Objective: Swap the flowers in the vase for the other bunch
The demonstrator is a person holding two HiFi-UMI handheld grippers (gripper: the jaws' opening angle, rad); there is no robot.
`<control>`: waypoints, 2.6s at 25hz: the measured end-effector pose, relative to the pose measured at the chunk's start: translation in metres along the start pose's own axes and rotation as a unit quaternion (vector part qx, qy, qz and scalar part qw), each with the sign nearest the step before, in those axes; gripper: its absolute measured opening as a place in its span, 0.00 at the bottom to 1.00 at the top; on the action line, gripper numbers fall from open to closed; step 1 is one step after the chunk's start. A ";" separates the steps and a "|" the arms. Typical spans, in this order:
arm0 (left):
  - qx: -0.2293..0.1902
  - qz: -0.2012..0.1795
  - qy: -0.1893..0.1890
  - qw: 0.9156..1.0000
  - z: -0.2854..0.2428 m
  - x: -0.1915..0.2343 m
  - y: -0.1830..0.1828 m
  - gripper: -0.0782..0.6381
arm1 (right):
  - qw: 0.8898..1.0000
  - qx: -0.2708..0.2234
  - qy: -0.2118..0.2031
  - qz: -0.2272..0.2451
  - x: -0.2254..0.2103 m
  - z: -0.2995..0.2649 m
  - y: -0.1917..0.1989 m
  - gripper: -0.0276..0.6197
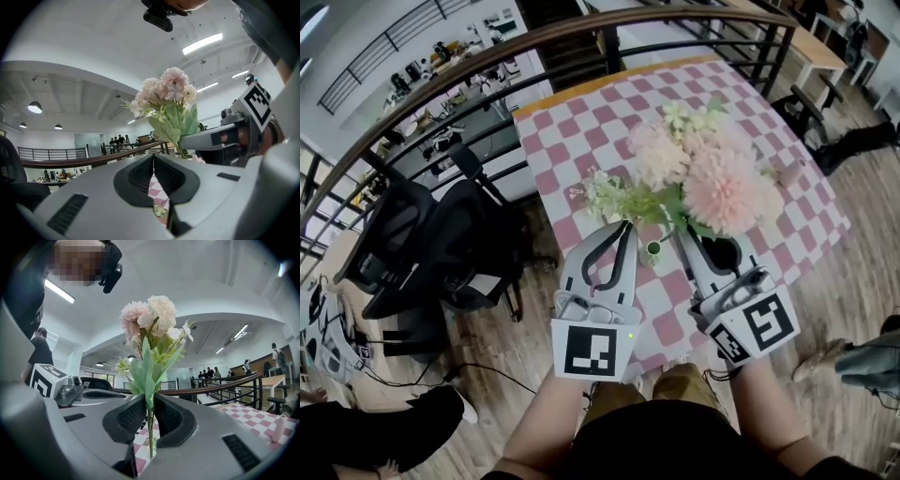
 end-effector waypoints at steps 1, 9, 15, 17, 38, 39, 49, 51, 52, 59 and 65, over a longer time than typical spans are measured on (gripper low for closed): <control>0.003 0.007 -0.003 1.000 -0.002 0.000 0.003 0.12 | 1.000 0.002 -0.004 -0.002 -0.002 -0.002 0.002 0.14; 0.030 0.034 -0.024 0.999 -0.016 -0.001 0.028 0.12 | 0.999 0.015 -0.036 -0.016 -0.008 -0.016 0.016 0.14; 0.049 0.048 -0.037 0.997 -0.018 0.002 0.048 0.12 | 0.997 0.027 -0.062 -0.021 -0.006 -0.024 0.035 0.14; 0.055 0.050 -0.038 0.997 -0.021 0.002 0.053 0.12 | 0.997 0.034 -0.067 -0.024 -0.008 -0.027 0.042 0.14; 0.090 0.059 -0.051 0.993 -0.039 -0.011 0.094 0.12 | 0.992 0.076 -0.092 -0.044 -0.029 -0.036 0.096 0.14; 0.092 0.055 -0.056 0.993 -0.039 -0.010 0.096 0.12 | 0.992 0.077 -0.093 -0.043 -0.030 -0.037 0.100 0.14; 0.096 0.059 -0.056 0.992 -0.042 -0.010 0.107 0.12 | 0.990 0.091 -0.103 -0.038 -0.027 -0.042 0.121 0.14; 0.096 0.062 -0.056 0.992 -0.042 -0.010 0.110 0.12 | 0.989 0.094 -0.108 -0.031 -0.024 -0.042 0.125 0.14; 0.096 0.063 -0.055 0.992 -0.042 -0.010 0.112 0.12 | 0.989 0.096 -0.109 -0.028 -0.024 -0.042 0.127 0.14; 0.097 0.071 -0.050 0.991 -0.046 -0.014 0.120 0.12 | 0.988 0.108 -0.109 -0.023 -0.023 -0.041 0.140 0.14; 0.097 0.077 -0.049 0.991 -0.048 -0.016 0.127 0.12 | 0.987 0.118 -0.110 -0.020 -0.022 -0.042 0.152 0.14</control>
Point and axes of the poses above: the fingertips, and each gripper's own axes: z backward along the fingers, x to its left, y out of its underside, the point moved 2 cm from there along z, backward along the fingers, and after that the axes turned 12 degrees about y, right-handed, at the moved point
